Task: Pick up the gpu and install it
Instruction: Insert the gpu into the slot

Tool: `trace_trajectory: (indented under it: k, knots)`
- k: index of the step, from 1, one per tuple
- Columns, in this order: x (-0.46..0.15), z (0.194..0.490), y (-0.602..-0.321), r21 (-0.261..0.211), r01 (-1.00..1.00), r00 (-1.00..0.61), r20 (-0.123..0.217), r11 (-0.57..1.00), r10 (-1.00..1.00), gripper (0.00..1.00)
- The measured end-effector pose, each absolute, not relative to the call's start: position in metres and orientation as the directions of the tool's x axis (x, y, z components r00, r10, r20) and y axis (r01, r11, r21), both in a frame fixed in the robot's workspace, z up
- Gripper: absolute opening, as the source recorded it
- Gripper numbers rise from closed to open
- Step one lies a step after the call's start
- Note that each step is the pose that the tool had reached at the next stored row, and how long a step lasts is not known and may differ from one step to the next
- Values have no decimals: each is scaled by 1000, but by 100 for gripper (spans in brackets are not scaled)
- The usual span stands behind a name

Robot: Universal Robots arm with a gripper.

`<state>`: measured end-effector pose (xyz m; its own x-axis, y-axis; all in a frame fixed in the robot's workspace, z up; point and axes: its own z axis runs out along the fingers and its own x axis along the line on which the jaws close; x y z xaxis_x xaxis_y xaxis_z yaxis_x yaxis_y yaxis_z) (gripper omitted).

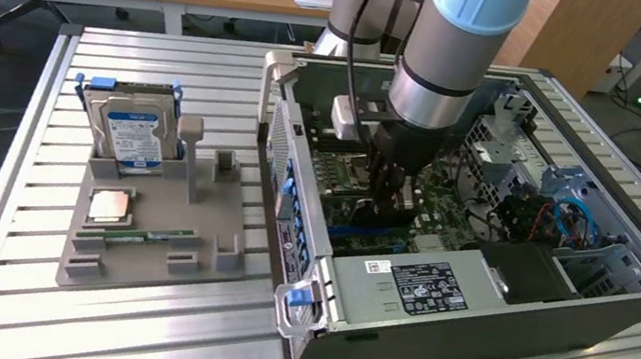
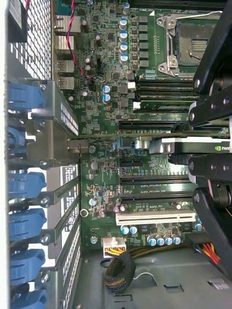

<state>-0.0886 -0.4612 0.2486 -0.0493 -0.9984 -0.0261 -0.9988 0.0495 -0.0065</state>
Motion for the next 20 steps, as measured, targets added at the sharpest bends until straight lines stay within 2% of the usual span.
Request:
trace_trajectory:
  k: [20]
  knots:
    - [-90, 247, -461, -7, -999, -49, -26, 49, -998, 27]
